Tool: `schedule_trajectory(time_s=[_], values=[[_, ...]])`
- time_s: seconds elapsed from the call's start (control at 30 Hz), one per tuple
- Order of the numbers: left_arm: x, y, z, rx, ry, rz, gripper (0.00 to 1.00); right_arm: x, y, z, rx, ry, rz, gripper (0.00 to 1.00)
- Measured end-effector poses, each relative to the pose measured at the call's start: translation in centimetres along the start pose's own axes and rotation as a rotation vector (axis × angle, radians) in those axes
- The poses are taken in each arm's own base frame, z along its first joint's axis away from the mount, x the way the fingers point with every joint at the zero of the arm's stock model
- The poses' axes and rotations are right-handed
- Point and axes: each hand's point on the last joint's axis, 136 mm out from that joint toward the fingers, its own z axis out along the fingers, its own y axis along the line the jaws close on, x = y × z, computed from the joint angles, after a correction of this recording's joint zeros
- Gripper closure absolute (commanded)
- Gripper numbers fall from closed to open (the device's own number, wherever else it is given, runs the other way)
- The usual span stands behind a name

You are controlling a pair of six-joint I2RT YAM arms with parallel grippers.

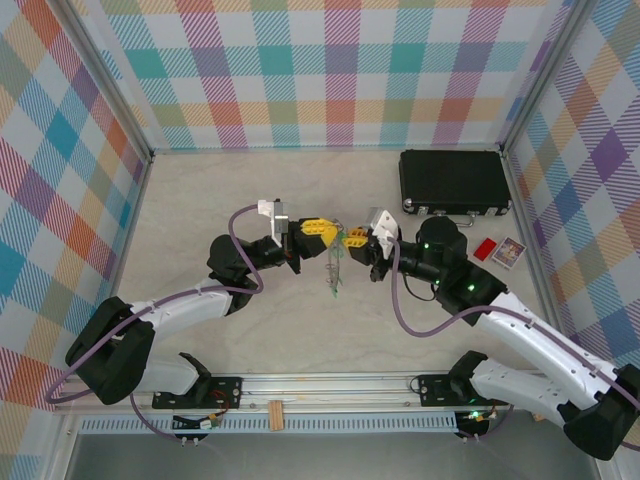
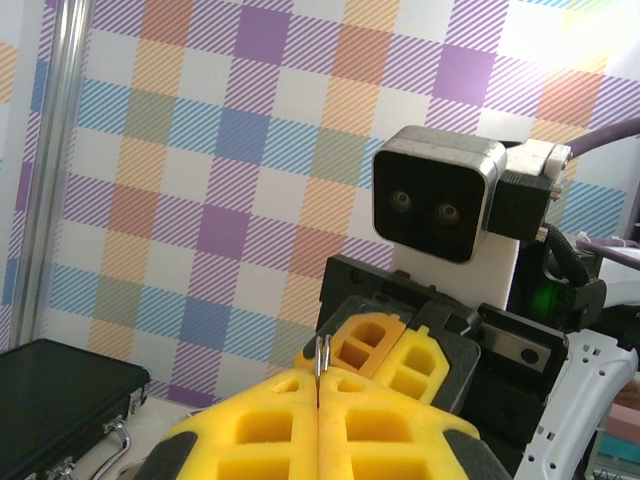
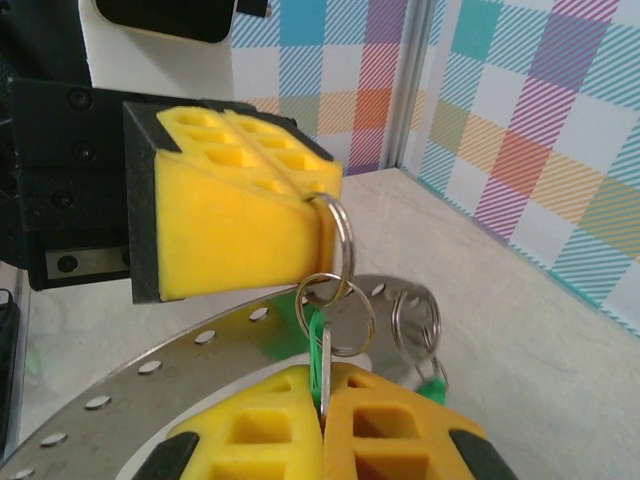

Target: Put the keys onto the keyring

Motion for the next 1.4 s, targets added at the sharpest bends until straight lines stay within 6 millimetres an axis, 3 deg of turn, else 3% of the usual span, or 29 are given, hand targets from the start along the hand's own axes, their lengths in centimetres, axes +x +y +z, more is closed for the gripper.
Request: schedule_trajectory(time_s=[0.57,0.83,1.13,1.4], values=[[0.1,0.0,0.0,0.0,0.002,-0.009,1.0,0.5,0.5,0.9,-0.034,0.029,0.006,0.95],[0.1,-0.2,0.1,0.005,0.002,-0.01,1.0,0.8,0.6,0.9,-0.032,0.042,0.0,0.69],[-0.3,-0.3,0.1,0.003,-0.007,-0.005,1.0,-1.3,0.3,-1.7,0.034,-0.029,-0.03,0.63],[-0.3,-0.3,0.1,0.003,-0.007,-0.005,1.0,-2.7,0.7,-3.6,0.042,-0.09,-0.028,0.66]])
